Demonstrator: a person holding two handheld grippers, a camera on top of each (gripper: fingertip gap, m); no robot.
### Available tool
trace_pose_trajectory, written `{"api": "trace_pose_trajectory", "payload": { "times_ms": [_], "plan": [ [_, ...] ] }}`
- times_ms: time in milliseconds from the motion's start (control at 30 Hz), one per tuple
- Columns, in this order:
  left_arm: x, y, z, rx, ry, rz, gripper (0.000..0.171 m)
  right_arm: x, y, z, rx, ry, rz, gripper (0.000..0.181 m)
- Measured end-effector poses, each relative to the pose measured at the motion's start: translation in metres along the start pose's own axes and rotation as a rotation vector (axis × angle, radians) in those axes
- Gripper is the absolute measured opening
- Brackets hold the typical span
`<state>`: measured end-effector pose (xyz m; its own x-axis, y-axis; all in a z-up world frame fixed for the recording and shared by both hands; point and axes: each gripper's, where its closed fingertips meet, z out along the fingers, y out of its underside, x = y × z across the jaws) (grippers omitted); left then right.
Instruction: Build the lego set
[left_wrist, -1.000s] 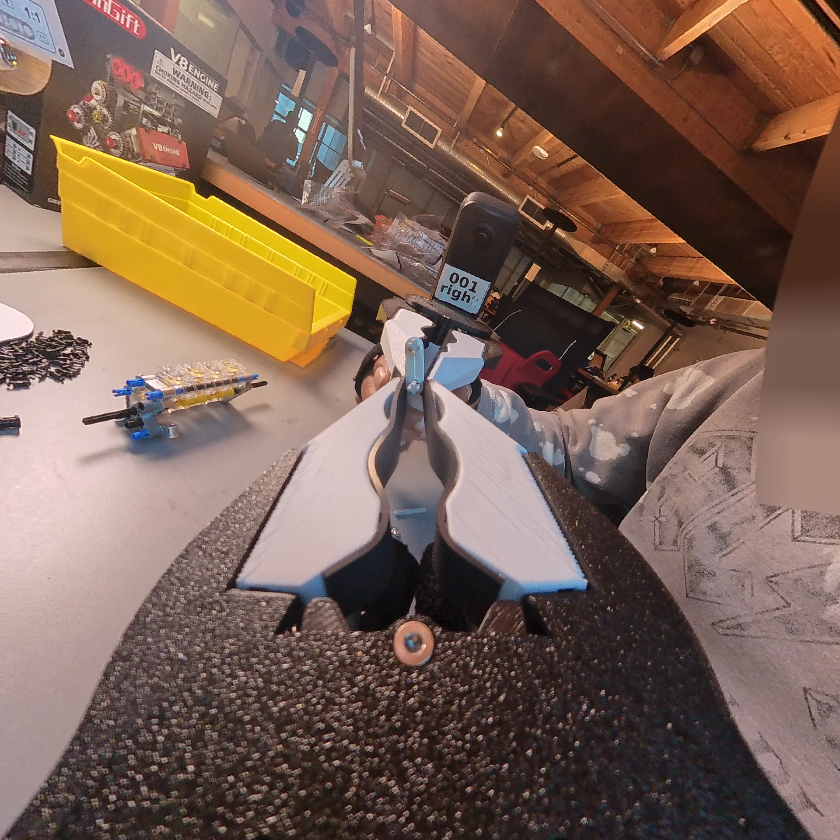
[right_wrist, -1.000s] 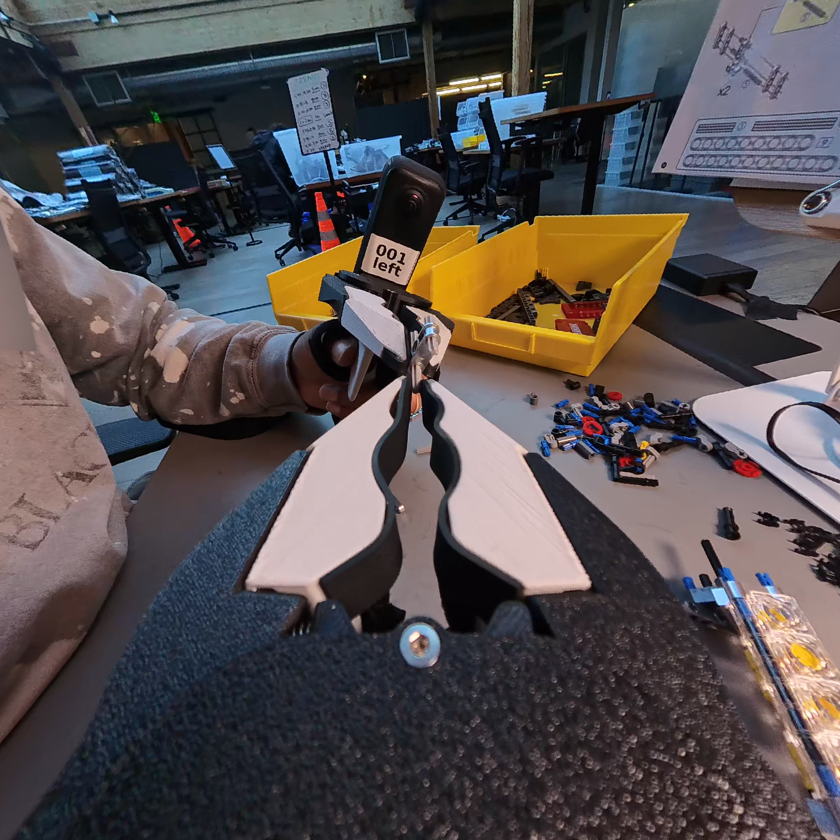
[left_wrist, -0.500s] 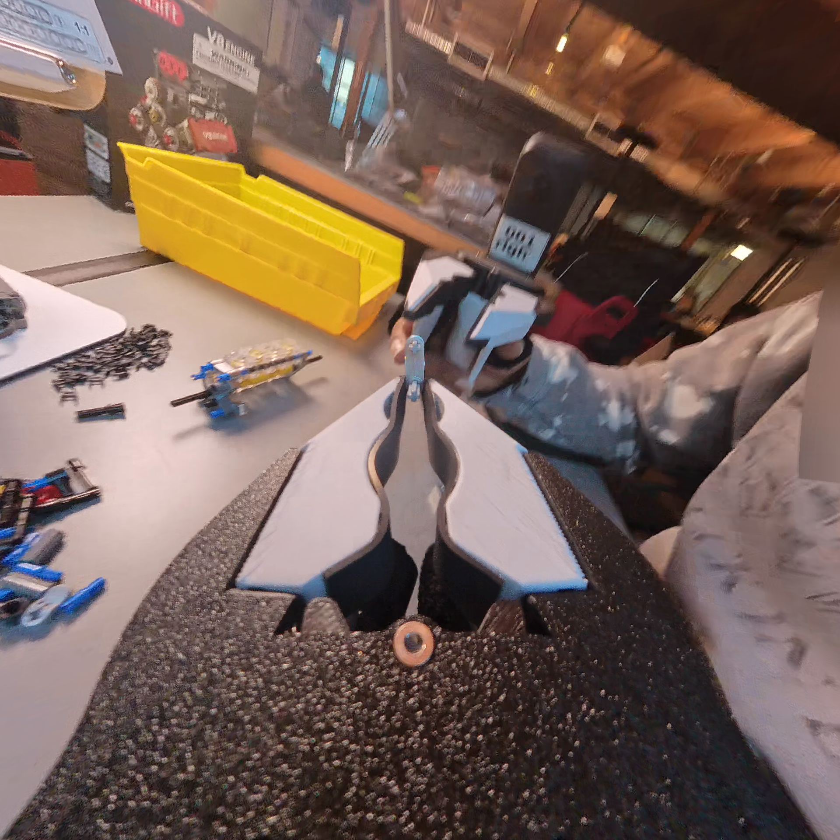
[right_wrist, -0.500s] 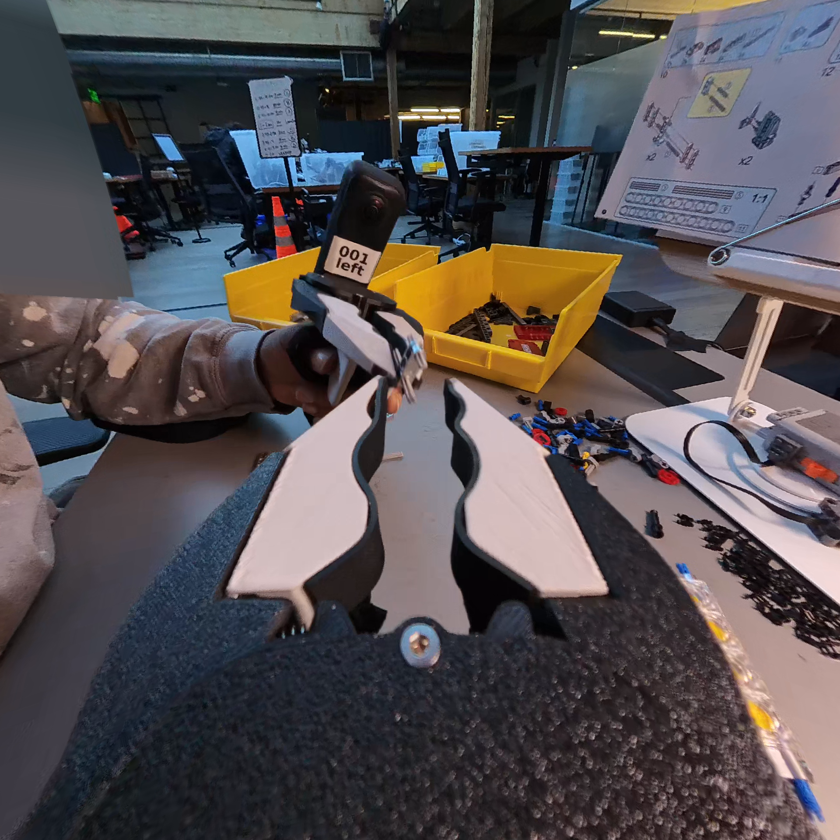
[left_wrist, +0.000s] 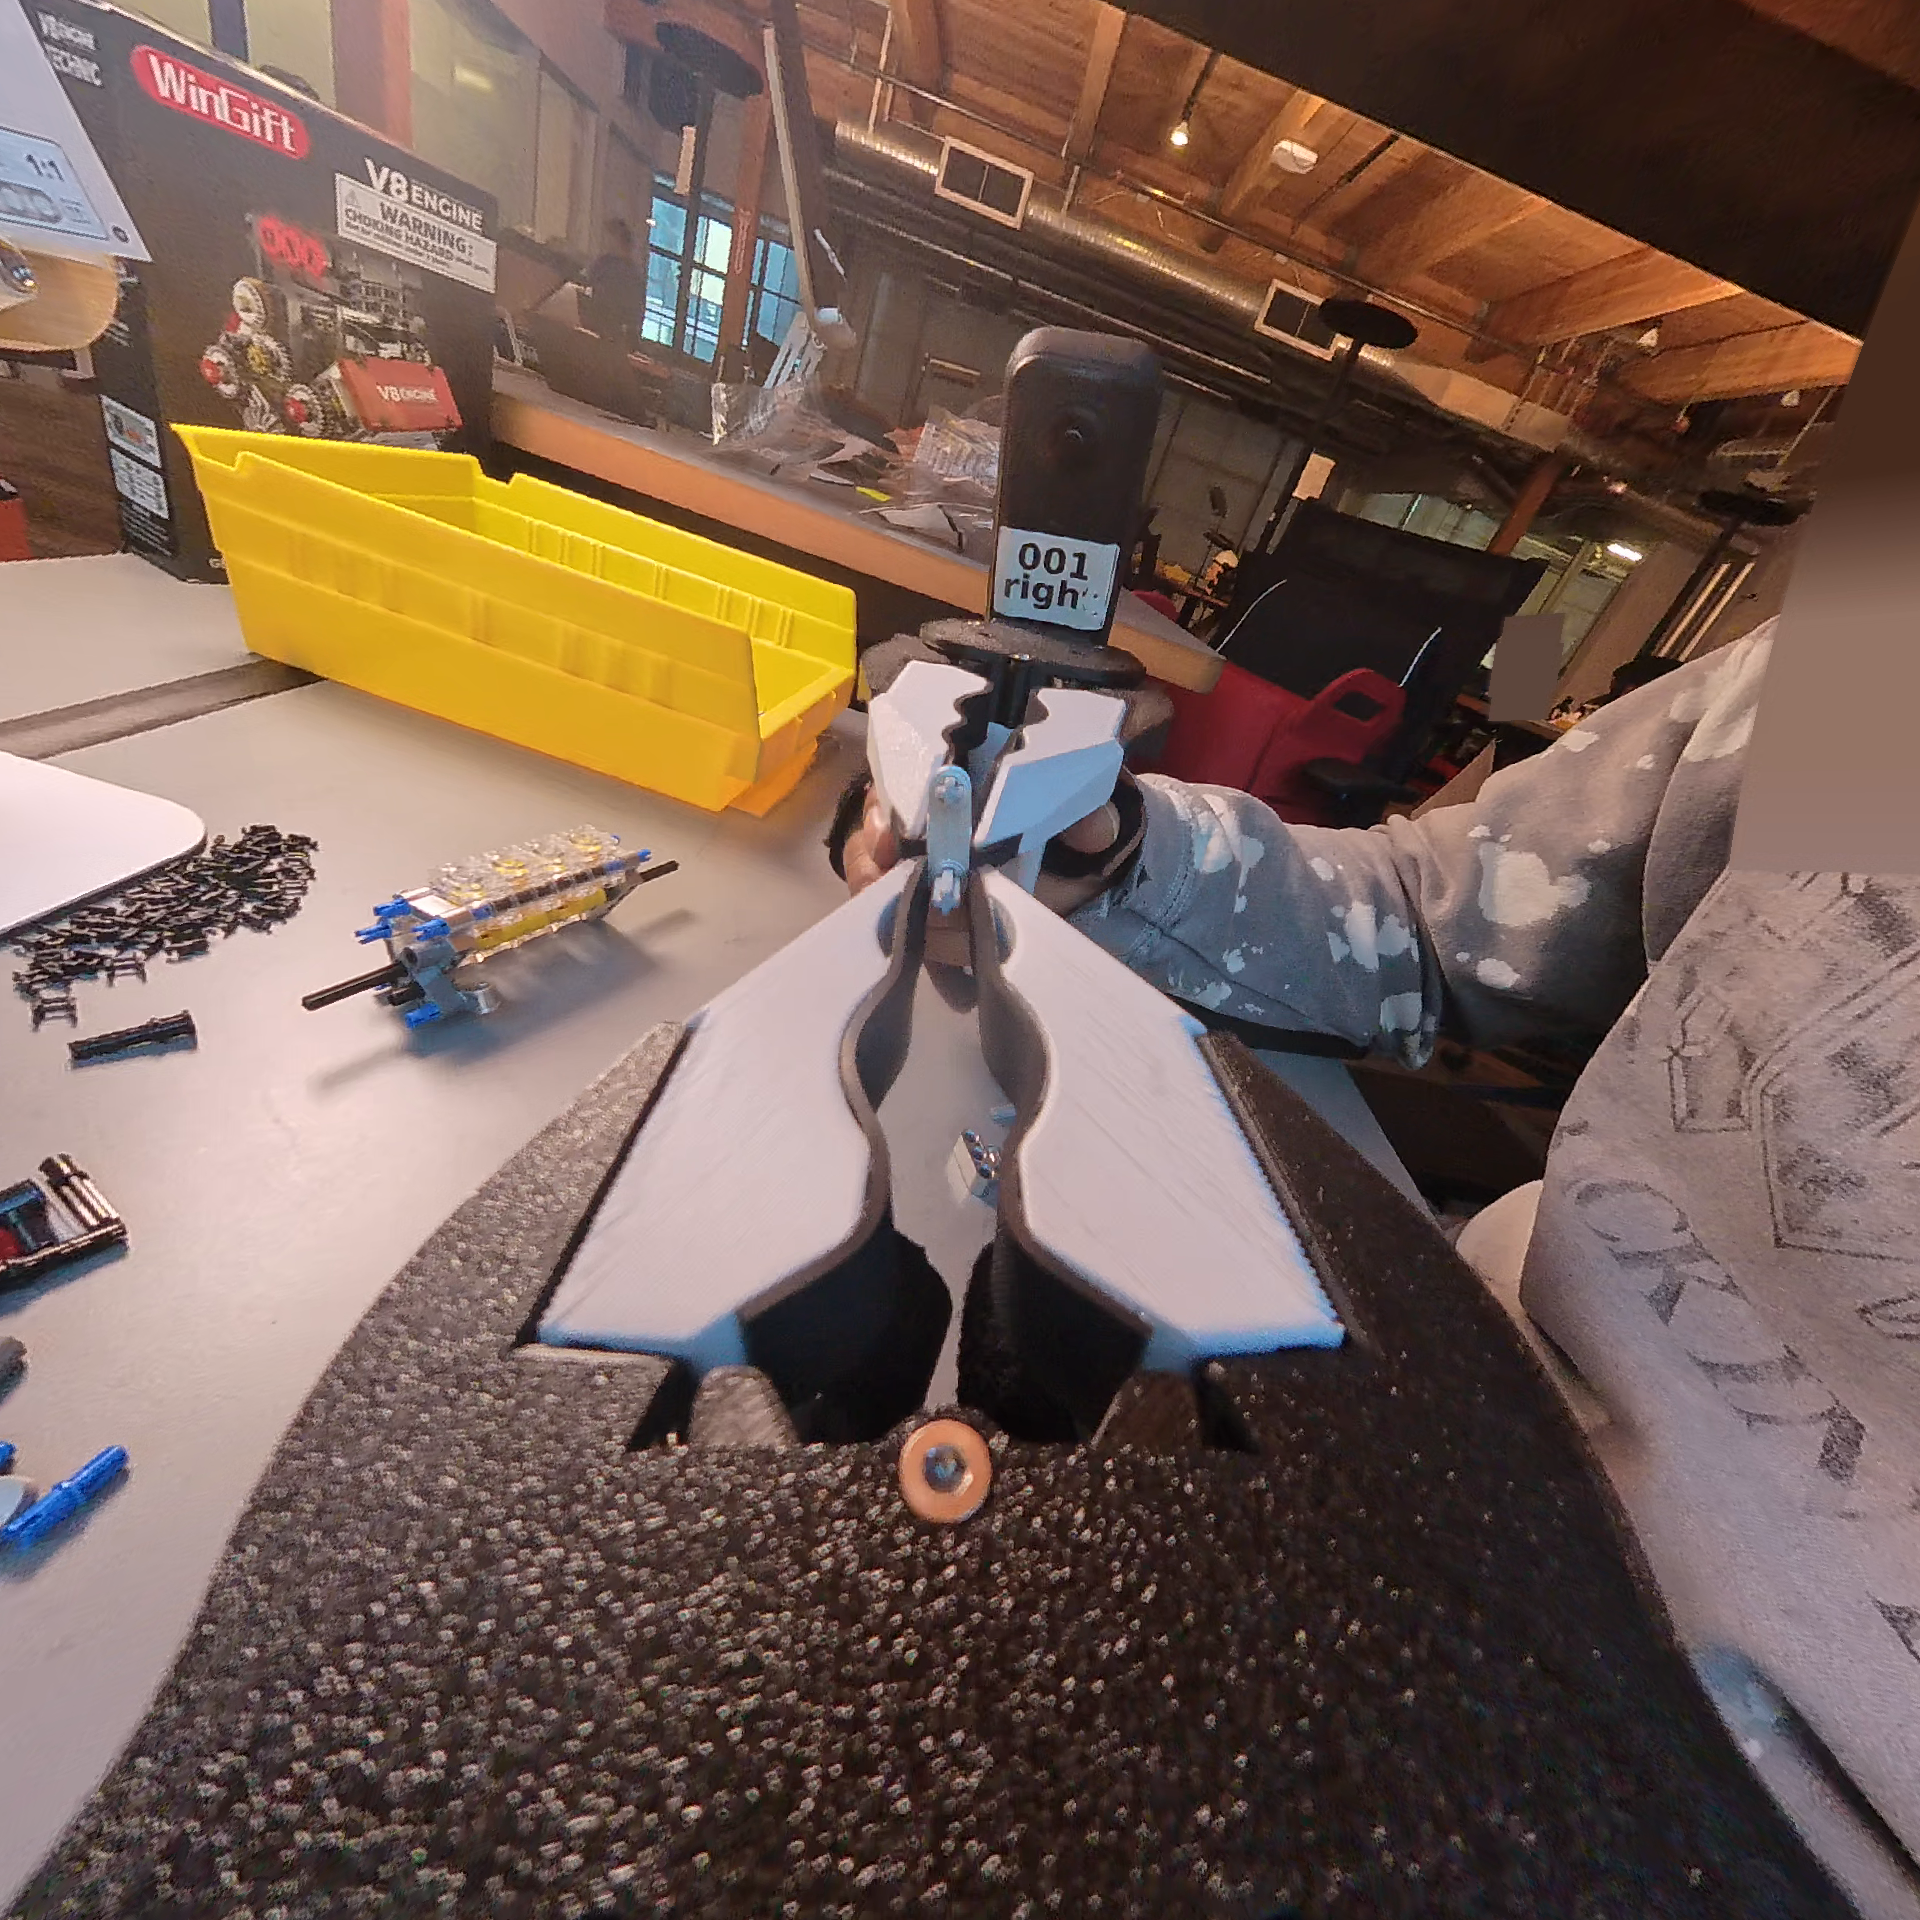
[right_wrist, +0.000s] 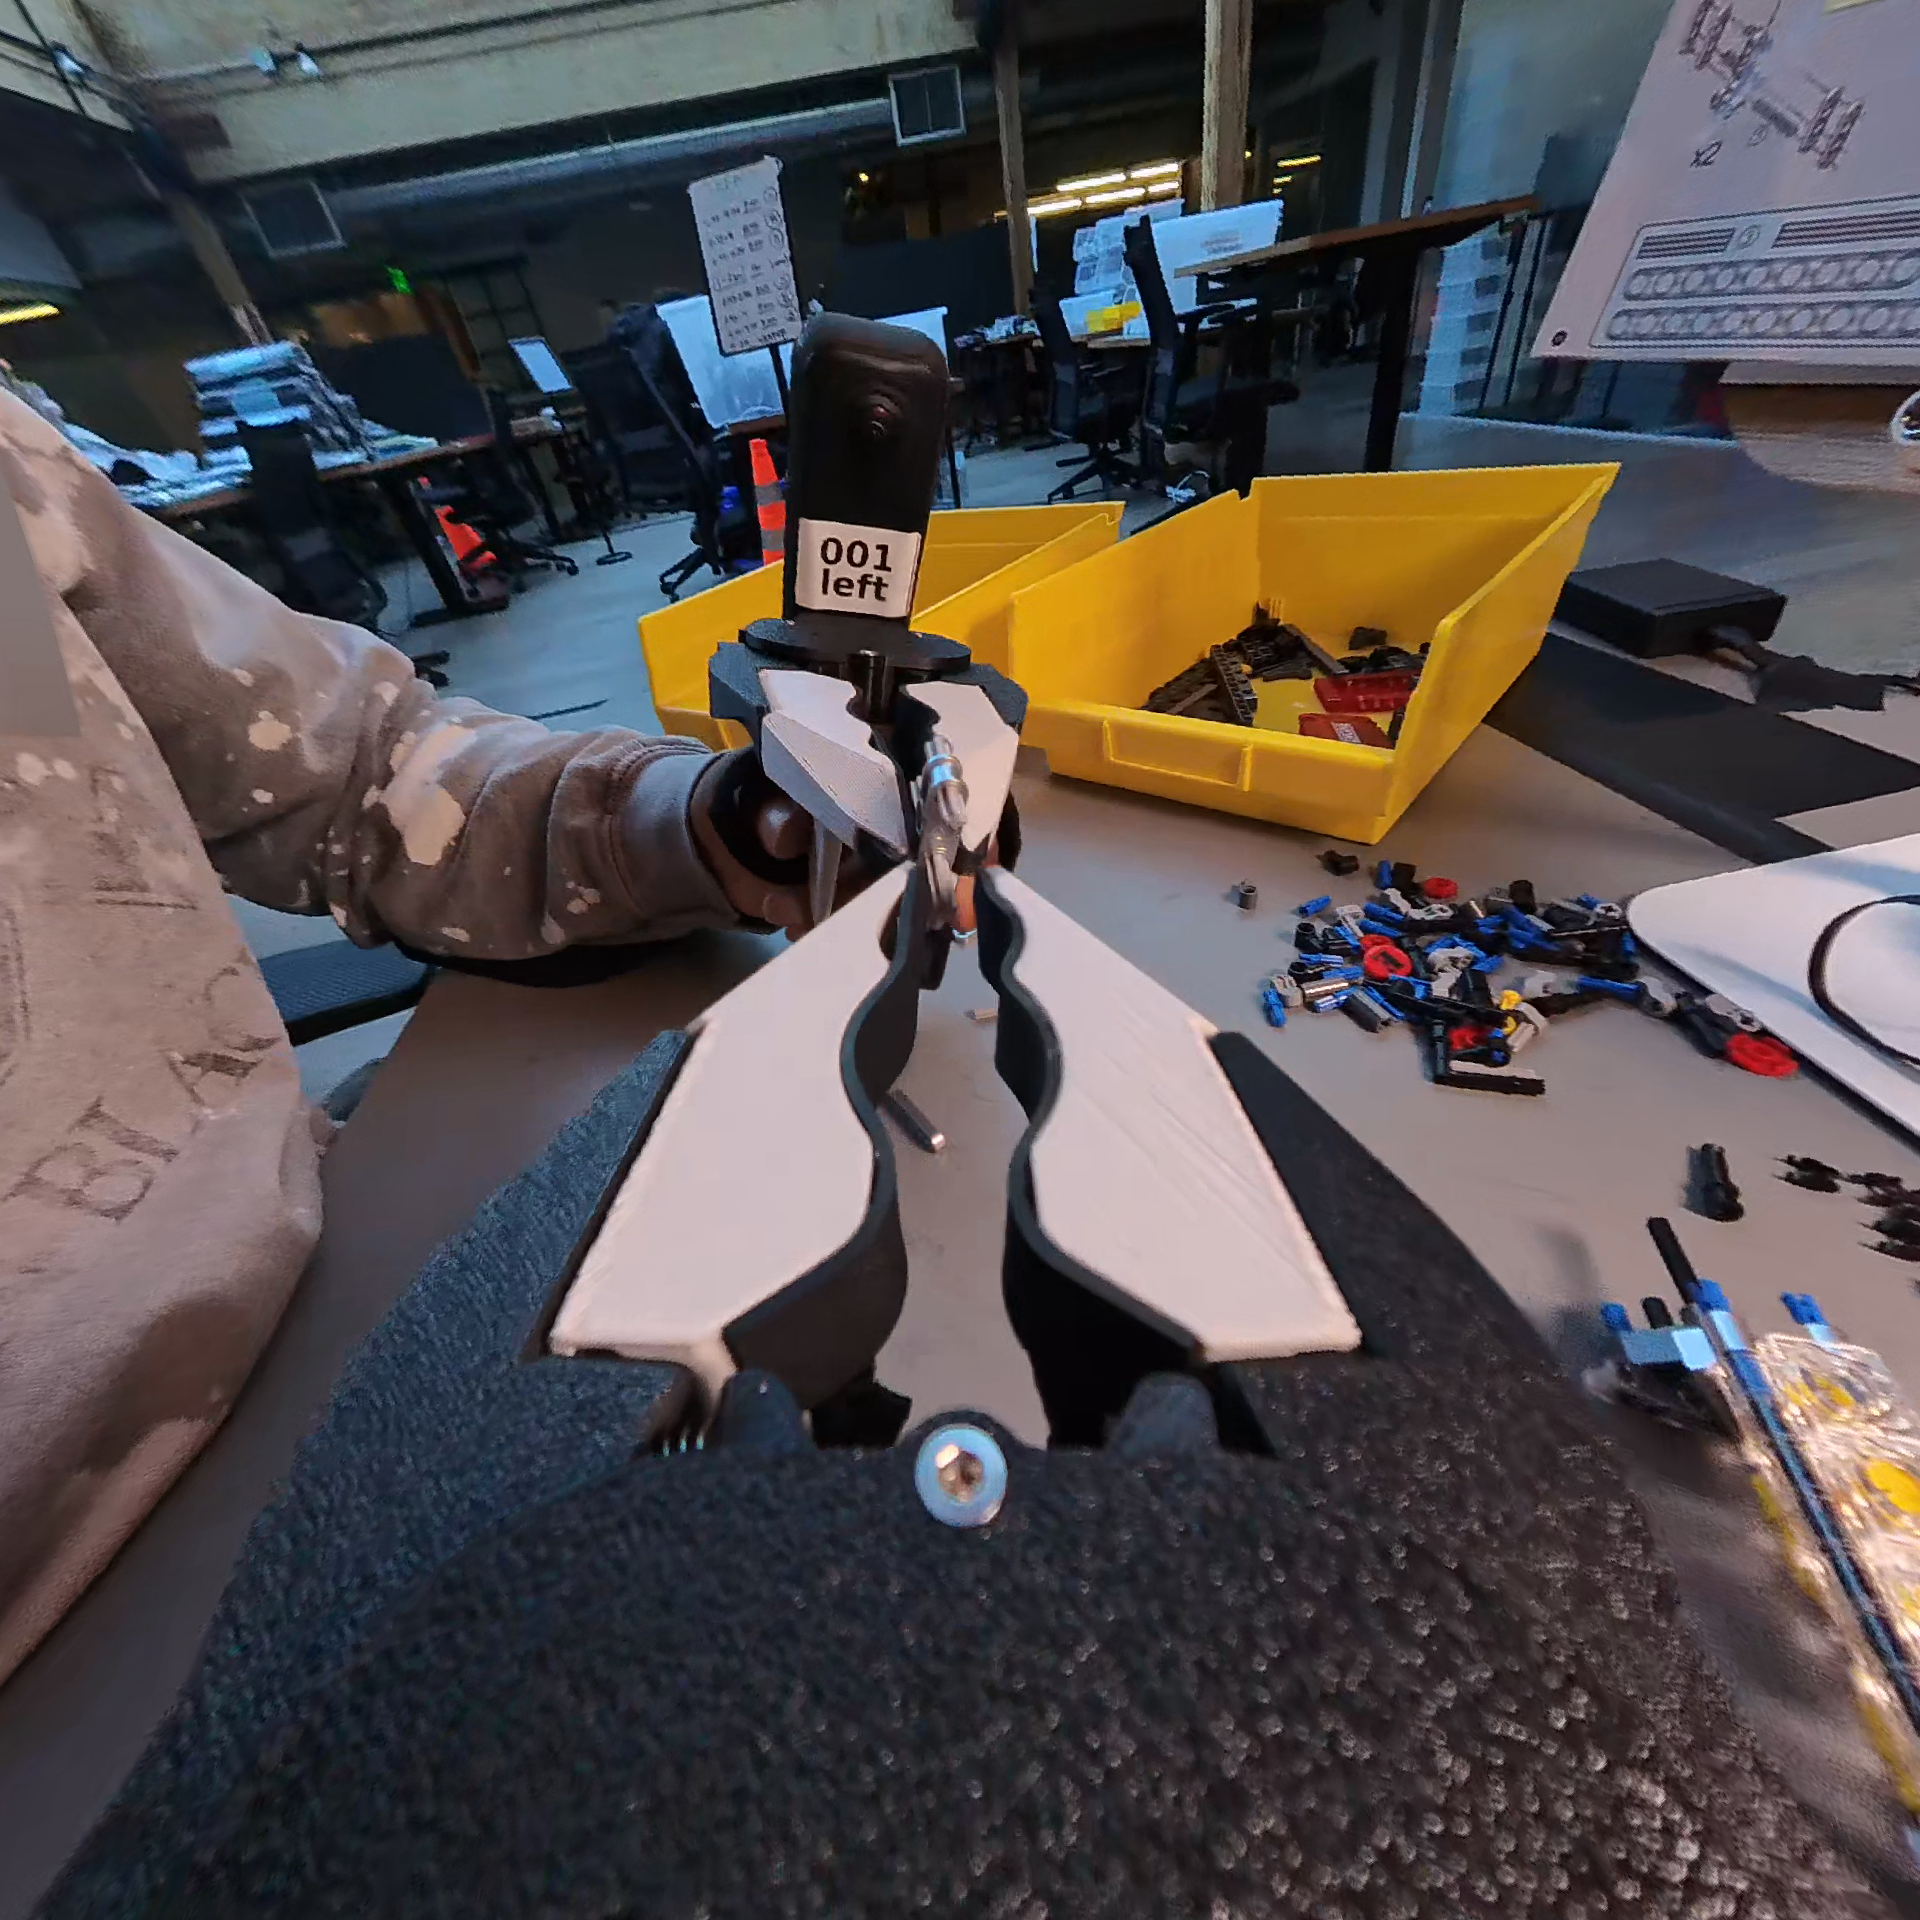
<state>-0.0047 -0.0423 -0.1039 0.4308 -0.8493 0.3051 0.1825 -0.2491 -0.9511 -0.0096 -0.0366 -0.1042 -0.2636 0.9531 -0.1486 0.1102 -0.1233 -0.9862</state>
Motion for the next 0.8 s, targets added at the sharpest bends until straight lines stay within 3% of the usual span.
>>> {"api": "trace_pose_trajectory", "payload": {
  "times_ms": [167,333,467,600,733,800],
  "plan": [
    [0.004,-0.004,0.0,0.026,0.013,0.002,0.005,-0.006,-0.003,0.0,0.008,-0.031,0.001,0.0],
    [0.006,-0.008,-0.001,0.054,0.027,0.002,0.005,-0.009,-0.002,0.002,0.004,-0.048,0.014,0.015],
    [0.011,-0.01,0.0,0.072,0.049,0.006,0.006,-0.013,-0.003,0.004,0.02,-0.068,0.016,0.002],
    [0.01,-0.005,-0.001,0.02,0.044,0.016,0.006,-0.012,0.0,0.002,-0.011,-0.074,0.008,0.002],
    [0.001,-0.003,-0.009,-0.041,0.033,-0.001,0.024,-0.008,0.008,-0.001,-0.091,-0.062,0.025,0.002],
    [0.003,0.001,-0.009,-0.083,0.045,0.011,0.026,-0.007,0.016,0.0,-0.136,-0.052,0.016,0.002]
  ]
}}
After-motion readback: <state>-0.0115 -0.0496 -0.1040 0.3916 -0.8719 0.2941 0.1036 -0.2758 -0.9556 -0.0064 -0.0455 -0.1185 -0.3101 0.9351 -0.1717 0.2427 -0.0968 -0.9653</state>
